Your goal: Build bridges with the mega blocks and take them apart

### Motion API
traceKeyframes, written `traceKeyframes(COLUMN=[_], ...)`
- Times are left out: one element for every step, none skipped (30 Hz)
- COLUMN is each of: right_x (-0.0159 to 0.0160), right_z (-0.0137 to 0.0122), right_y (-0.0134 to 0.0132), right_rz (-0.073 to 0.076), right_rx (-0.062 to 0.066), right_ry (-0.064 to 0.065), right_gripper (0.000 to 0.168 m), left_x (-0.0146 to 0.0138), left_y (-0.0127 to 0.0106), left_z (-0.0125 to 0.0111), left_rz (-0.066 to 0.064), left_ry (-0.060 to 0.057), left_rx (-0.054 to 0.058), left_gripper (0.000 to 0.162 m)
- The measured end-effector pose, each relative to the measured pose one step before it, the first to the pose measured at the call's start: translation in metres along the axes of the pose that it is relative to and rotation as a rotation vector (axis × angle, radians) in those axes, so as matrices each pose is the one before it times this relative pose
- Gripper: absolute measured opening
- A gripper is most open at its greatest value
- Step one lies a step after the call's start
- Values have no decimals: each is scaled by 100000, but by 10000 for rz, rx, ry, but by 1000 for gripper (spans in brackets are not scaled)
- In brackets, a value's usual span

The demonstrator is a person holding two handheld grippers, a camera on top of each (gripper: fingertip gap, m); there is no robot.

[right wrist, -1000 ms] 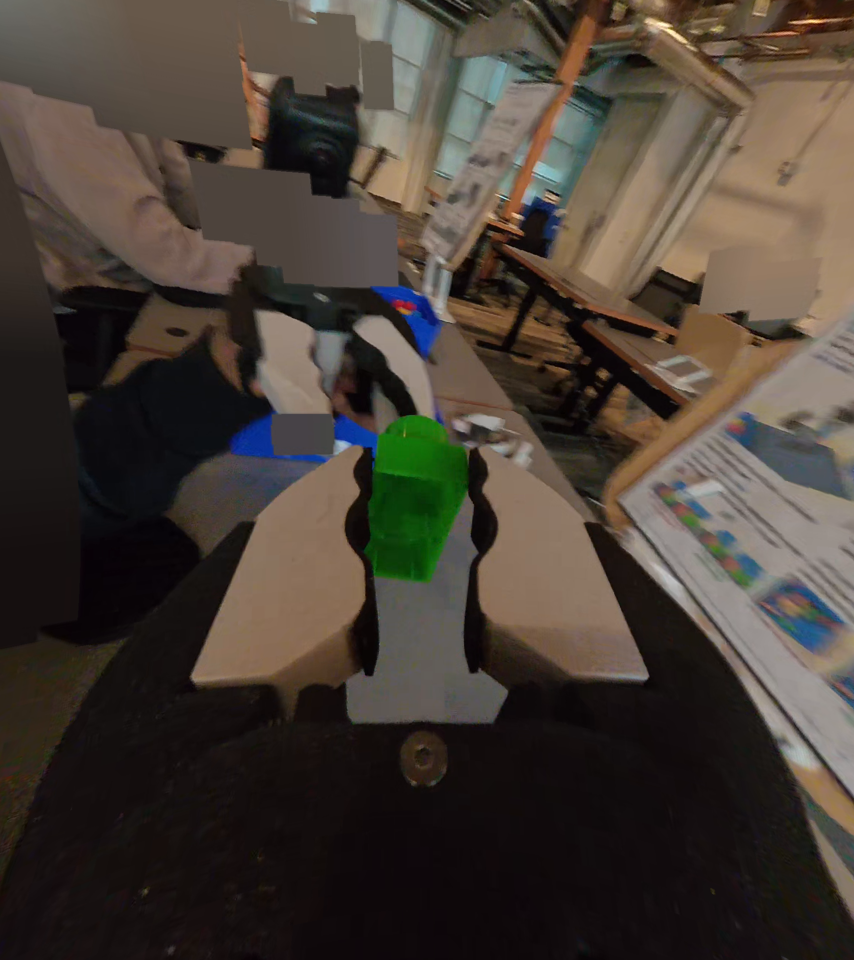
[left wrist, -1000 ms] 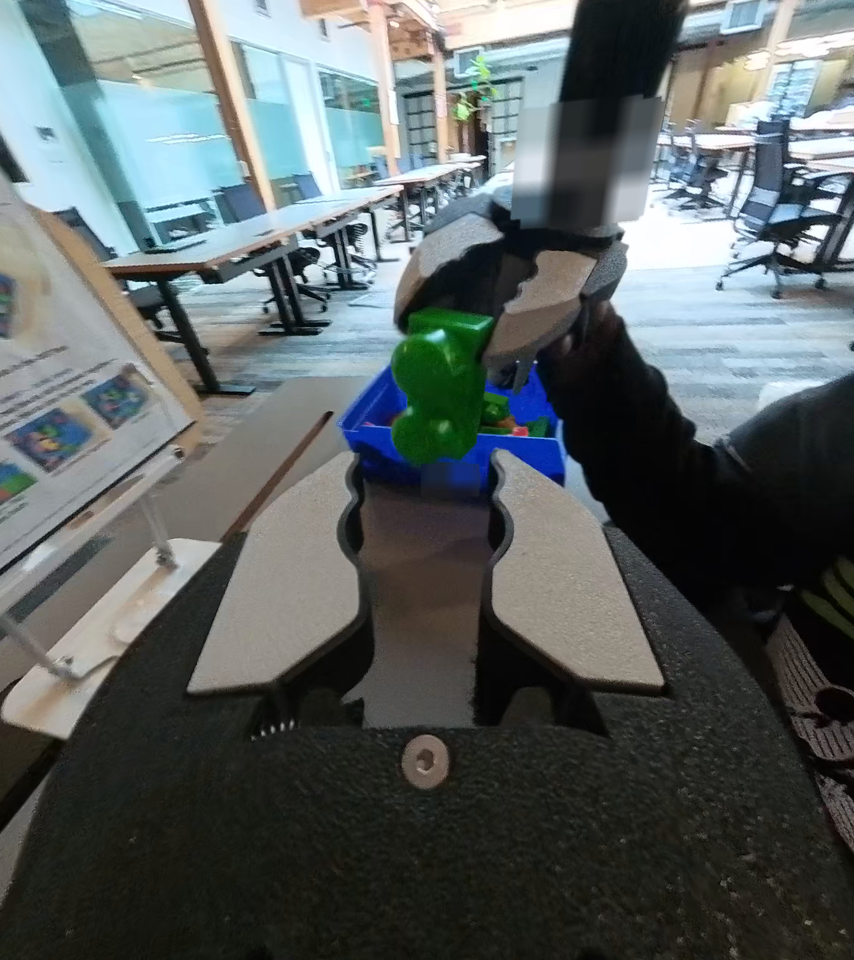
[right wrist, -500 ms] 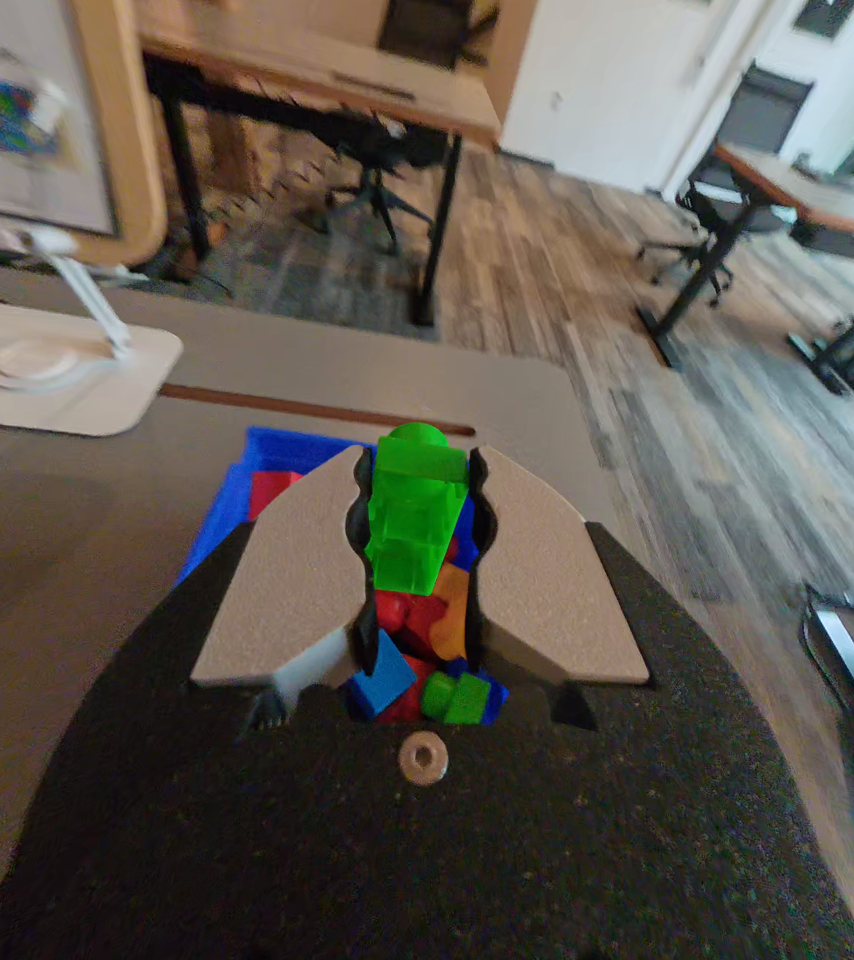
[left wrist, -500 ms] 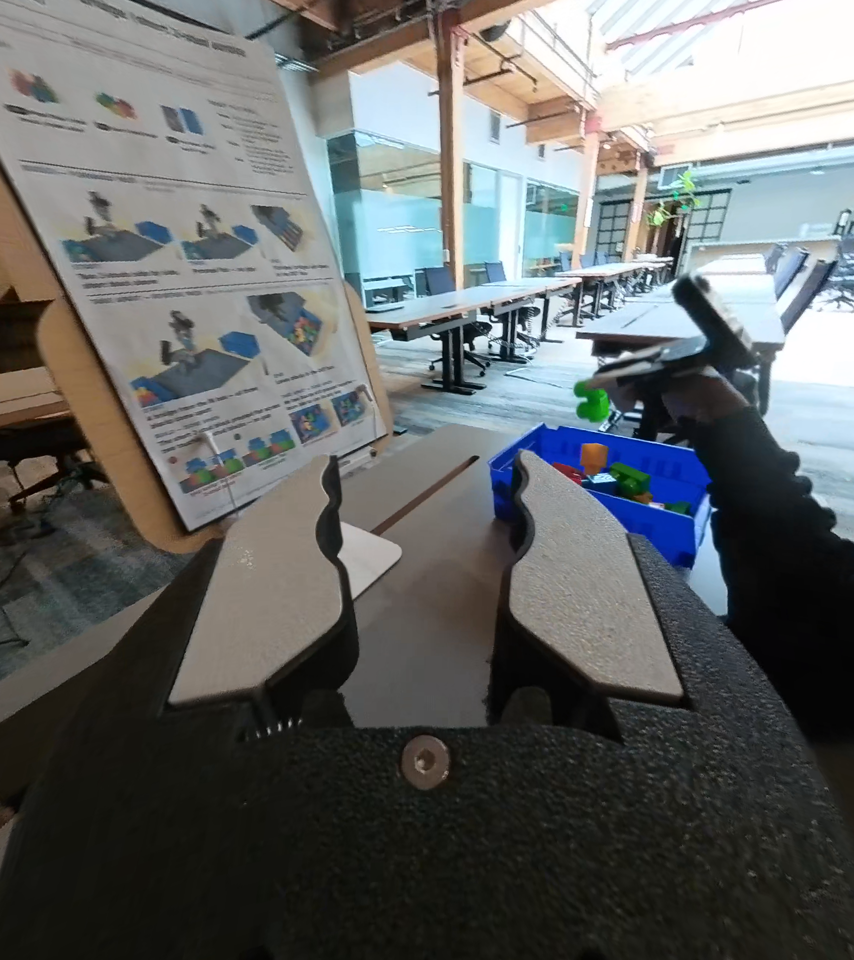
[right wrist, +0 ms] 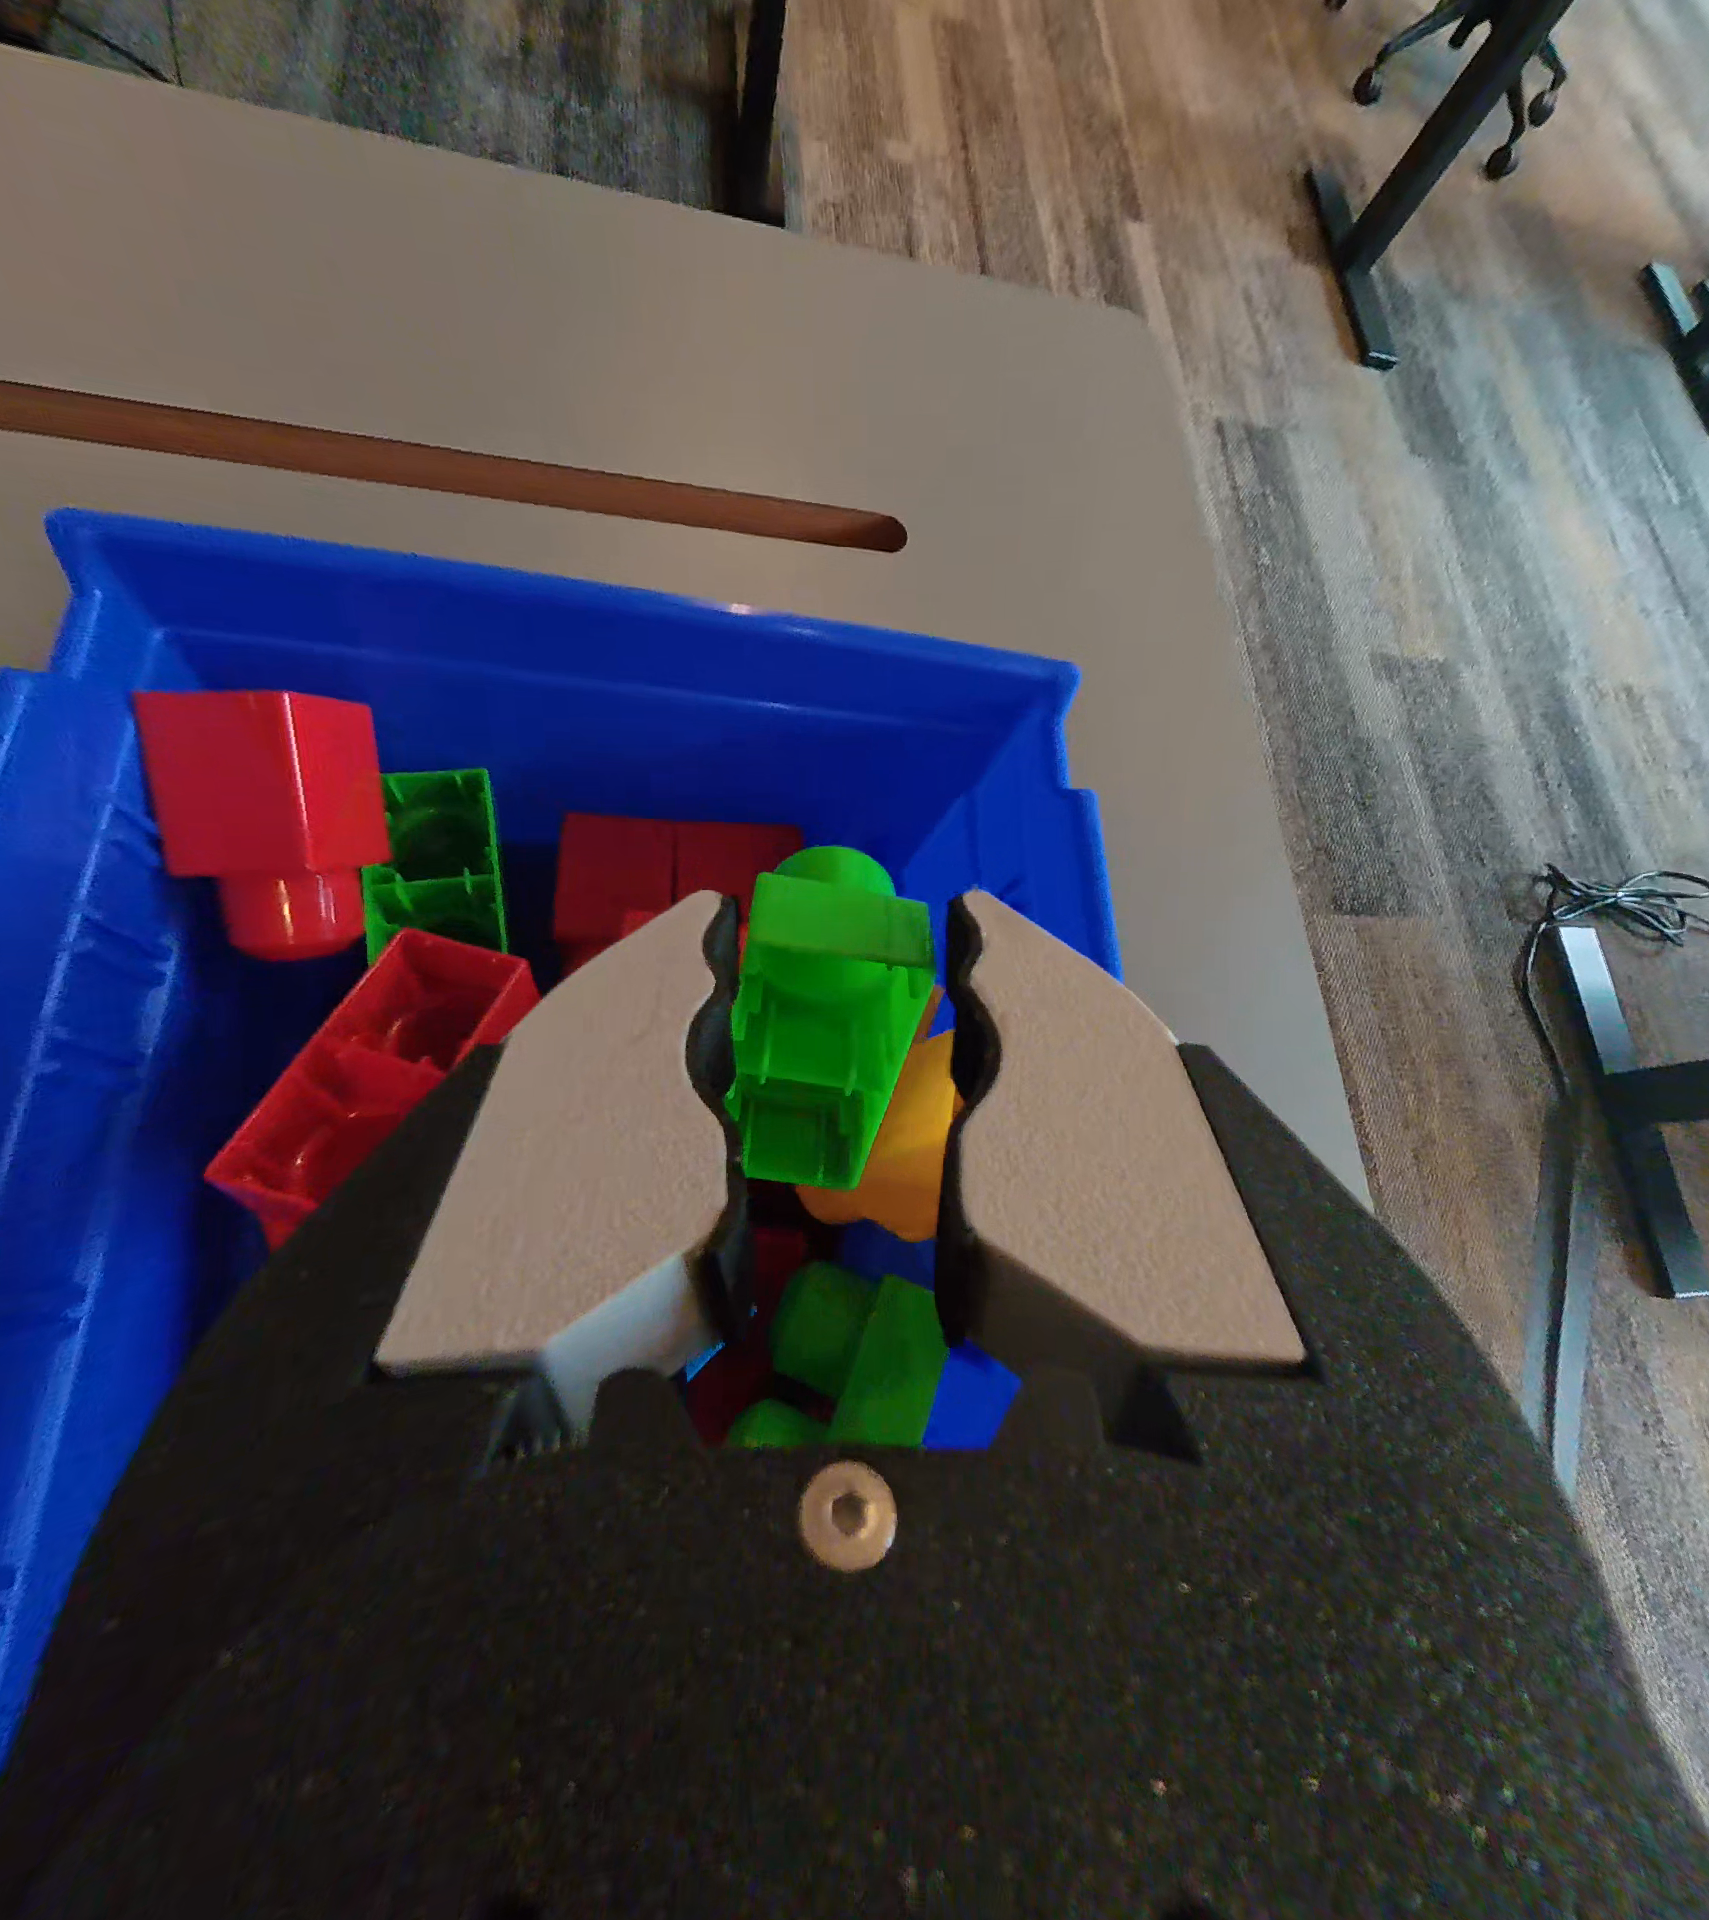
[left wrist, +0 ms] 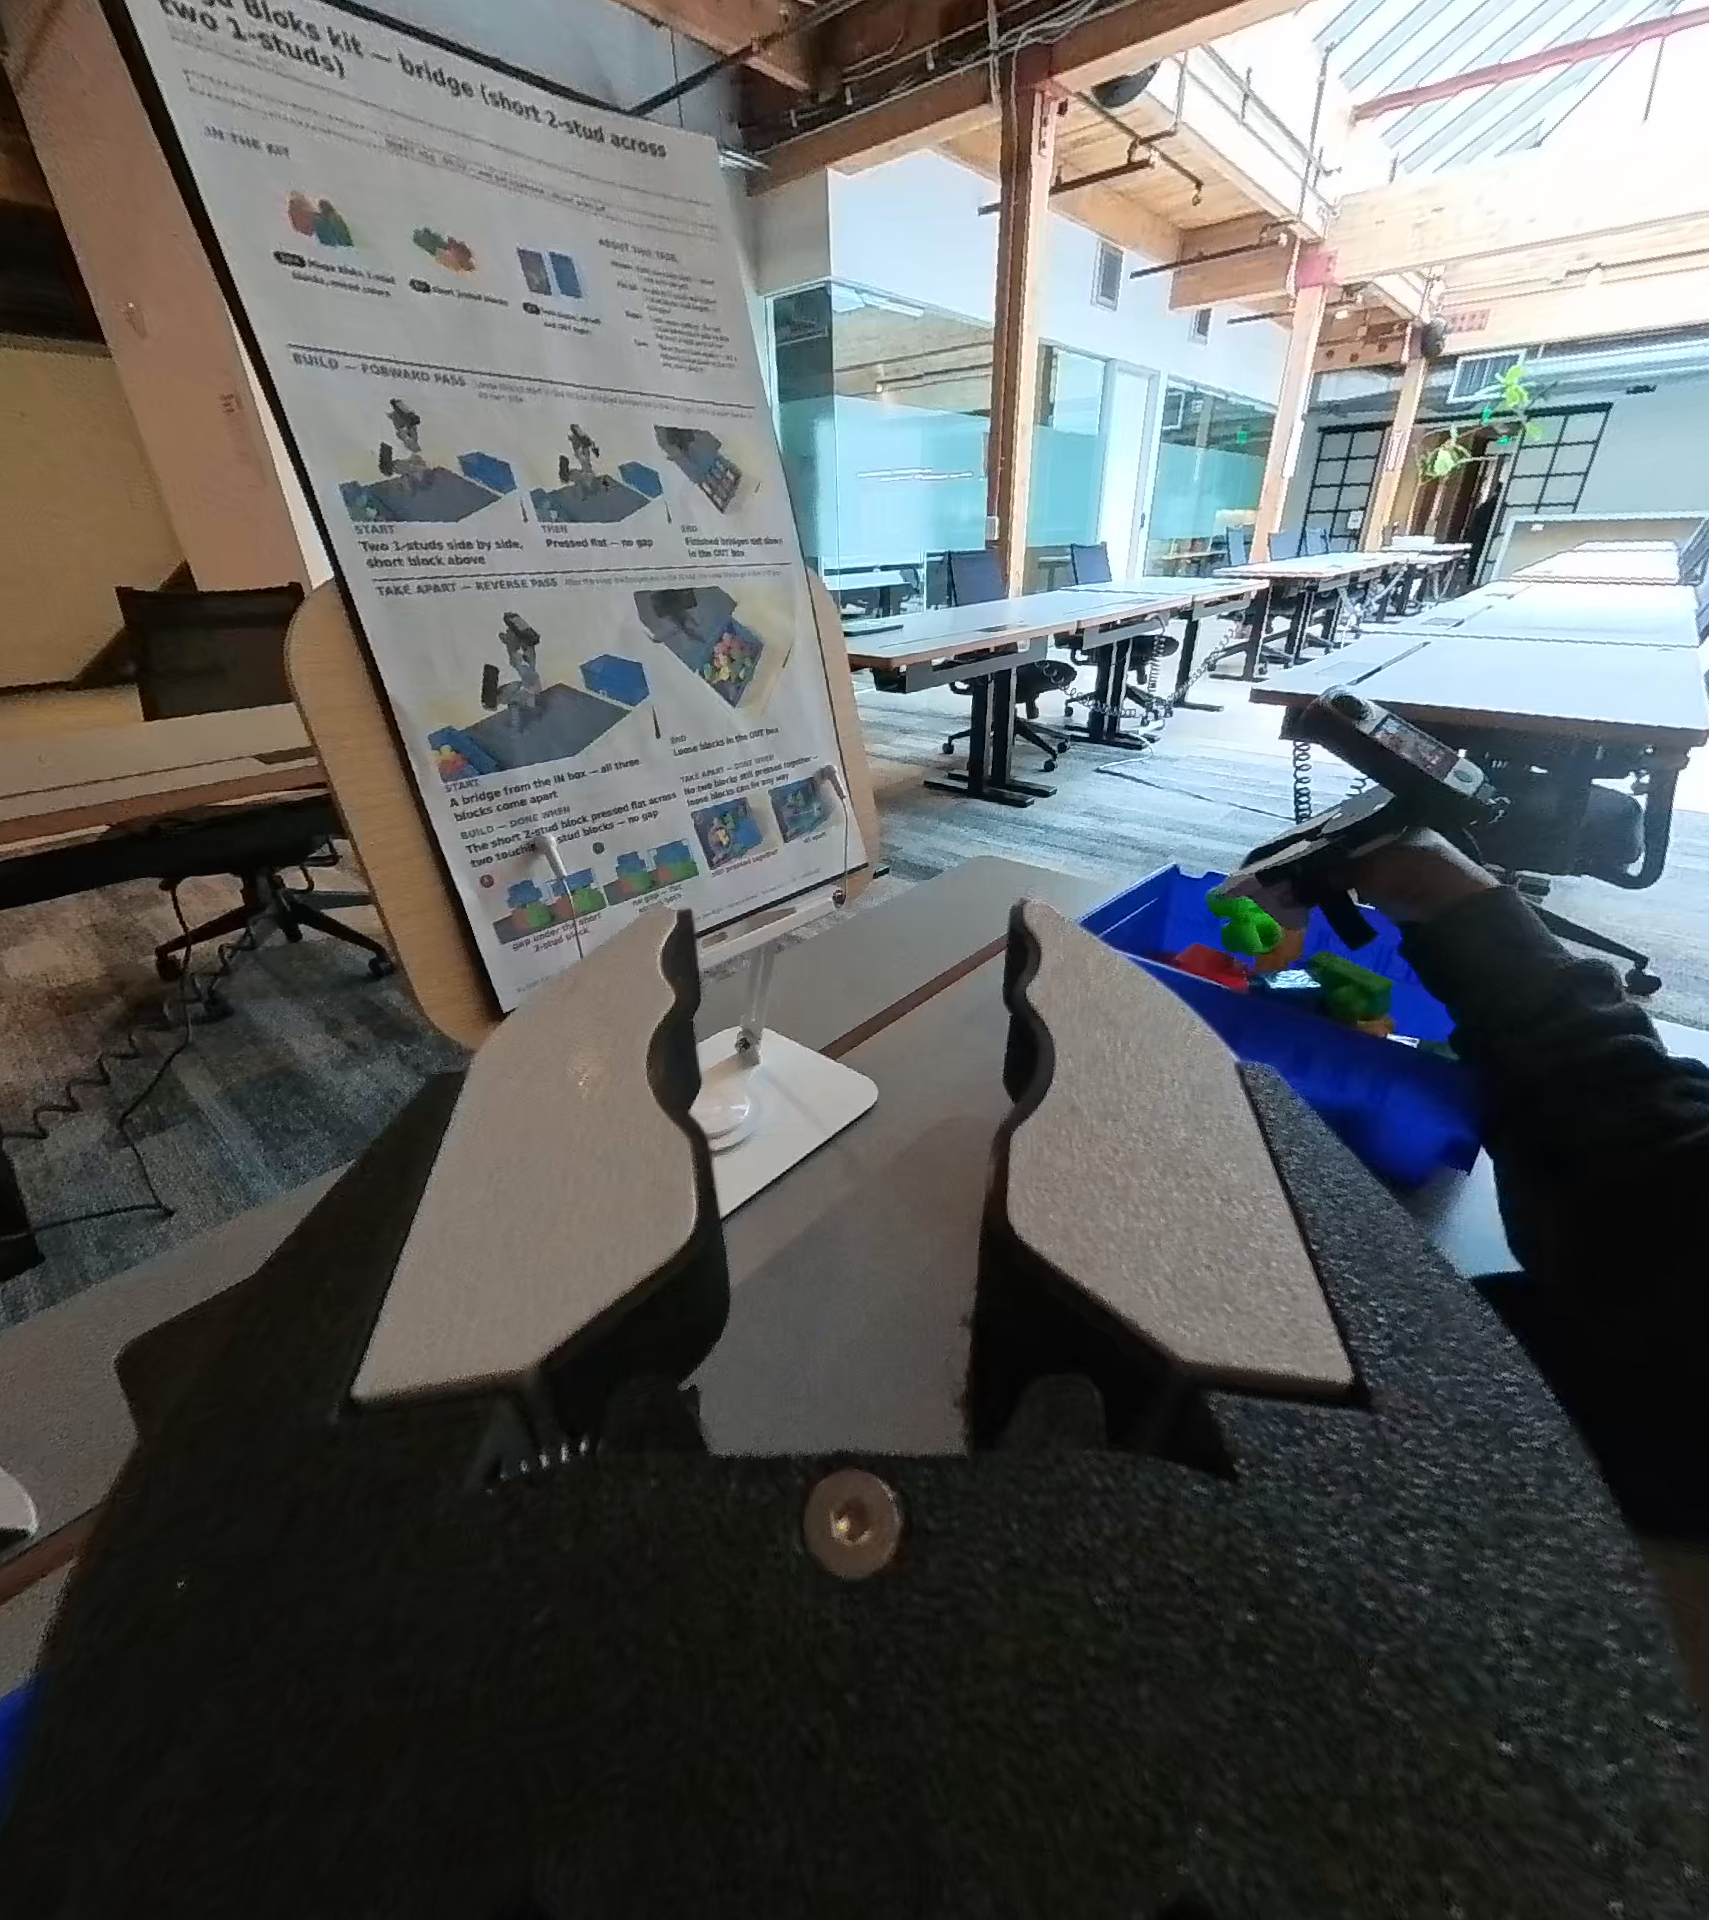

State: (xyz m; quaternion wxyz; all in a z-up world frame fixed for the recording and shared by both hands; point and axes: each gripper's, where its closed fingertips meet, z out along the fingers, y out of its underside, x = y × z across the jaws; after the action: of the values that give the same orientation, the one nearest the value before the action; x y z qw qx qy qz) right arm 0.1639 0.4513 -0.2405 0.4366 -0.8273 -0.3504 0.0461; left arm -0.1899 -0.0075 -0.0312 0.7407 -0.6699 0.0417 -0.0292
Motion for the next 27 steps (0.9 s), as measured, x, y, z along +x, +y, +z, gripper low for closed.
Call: traceKeyframes(right_x=[-69,-131,-146,-133,-142,-159,-207,-247,-283,-278,-220,-217,-276,-295,-280,-230,-131,0,-20,-75,-72,-57,-44,-38,-60,-92,-102], right_z=[-42,-119,-197,-255,-316,-350,-419,-470,-505,-521,-503,-469,-401,-320,-216,-150,-107,-113,-145,-160,-164,-170,-152,-132,-112,-91,-66], right_y=[-63,-145,-232,-249,-257,-262,-233,-258,-330,-424,-476,-484,-450,-387,-289,-156,-75,-98,-129,-127,-123,-123,-116,-94,-72,-61,-38], right_rz=[16,26,18,-14,-39,-50,-71,-109,-136,-139,-117,-102,-103,-108,-118,-115,-82,-45,-33,-26,-21,-33,-52,-52,-43,-56,-71], right_rx=[6,34,69,66,51,29,-7,-13,43,98,131,131,123,112,68,-1,-37,-13,19,30,30,32,28,14,2,-6,-18], right_ry=[-46,-74,-71,-43,-23,-20,-38,-45,-42,-22,15,21,-19,-46,-44,-33,13,70,39,0,0,10,24,27,14,-8,-12], right_gripper=[44,49,53,55,56,58,59,61,63,63,63,63,63,63,63,64,64,64,64,64,64,64,64,64,64,64,64], left_x=[-81,-84,-106,-98,-132,-156,-236,-349,-493,-676,-818,-930,-1001,-999,-962,-947,-932,-966,-1034,-1074,-1052,-986,-905,-794,-696,-635,-576], left_y=[91,81,34,0,3,42,94,149,178,241,296,344,356,373,430,503,553,609,666,769,843,868,904,905,899,834,790], left_z=[-27,-41,-58,-82,-103,-145,-190,-243,-306,-362,-397,-433,-427,-410,-386,-342,-271,-214,-124,-39,80,169,268,353,436,470,485], left_rz=[9,21,22,-7,-36,-29,-3,12,19,35,62,84,110,129,104,56,21,-10,-54,-82,-76,-73,-82,-79,-55,-39,-68], left_ry=[-41,-46,-49,-47,-50,-66,-107,-170,-254,-352,-433,-484,-506,-492,-457,-422,-402,-407,-437,-453,-430,-393,-341,-277,-231,-201,-169], left_rx=[-61,-55,-21,3,-7,-38,-72,-100,-130,-163,-188,-206,-202,-187,-200,-233,-253,-262,-286,-338,-372,-376,-385,-395,-388,-349,-317], left_gripper=[57,57,57,57,57,57,57,57,57,56,56,56,56,56,55,54,54,54,53,53,53,53,53,53,53,53,53])
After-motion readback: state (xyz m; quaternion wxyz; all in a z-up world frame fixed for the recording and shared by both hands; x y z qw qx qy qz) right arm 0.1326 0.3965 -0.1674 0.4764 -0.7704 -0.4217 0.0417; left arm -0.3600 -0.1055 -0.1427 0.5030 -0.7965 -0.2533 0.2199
